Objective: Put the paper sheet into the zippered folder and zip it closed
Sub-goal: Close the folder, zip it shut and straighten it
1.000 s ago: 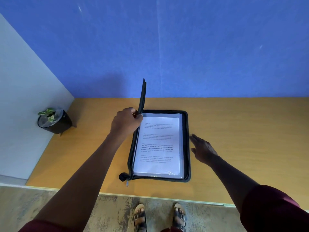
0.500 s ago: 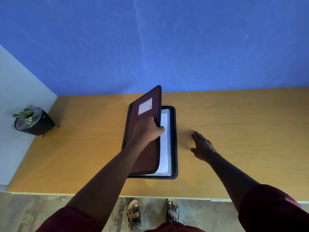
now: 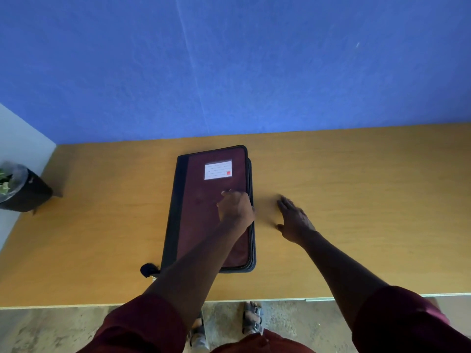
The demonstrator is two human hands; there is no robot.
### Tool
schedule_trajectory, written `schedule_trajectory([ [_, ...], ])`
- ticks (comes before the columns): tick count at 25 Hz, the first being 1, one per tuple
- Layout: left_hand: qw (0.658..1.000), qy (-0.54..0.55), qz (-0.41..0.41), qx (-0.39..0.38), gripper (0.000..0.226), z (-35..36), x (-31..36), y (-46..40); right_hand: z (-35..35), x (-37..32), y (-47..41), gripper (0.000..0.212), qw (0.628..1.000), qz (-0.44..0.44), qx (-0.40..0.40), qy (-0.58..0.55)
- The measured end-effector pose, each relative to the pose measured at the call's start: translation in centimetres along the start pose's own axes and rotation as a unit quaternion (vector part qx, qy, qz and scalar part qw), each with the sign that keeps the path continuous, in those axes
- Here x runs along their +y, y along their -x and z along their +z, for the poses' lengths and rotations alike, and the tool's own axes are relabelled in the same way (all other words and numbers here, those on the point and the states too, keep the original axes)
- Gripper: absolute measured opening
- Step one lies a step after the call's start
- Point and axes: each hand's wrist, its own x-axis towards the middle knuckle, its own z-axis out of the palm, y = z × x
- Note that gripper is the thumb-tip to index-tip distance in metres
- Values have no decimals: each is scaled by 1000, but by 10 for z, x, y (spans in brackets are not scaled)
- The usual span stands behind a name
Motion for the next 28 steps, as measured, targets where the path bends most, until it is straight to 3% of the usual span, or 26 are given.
schedule_trajectory([
  [7,992,-121,17,-37,53,29,9,-10,2,3,7,99,1000,11,-6,8],
  [14,982,-180,41,-33,85,50,0,-8,4,-8,14,97,999,43,-15,-1],
  [21,991,-27,131,-23,87,80,-63,20,12,-48,25,88,989,130,-11,-66],
  [25,985,-21,174,-2,84,91,-119,48,24,-79,36,68,982,158,1,-106],
  [28,984,-16,178,-7,82,90,-157,65,35,-103,45,65,975,178,10,-132],
])
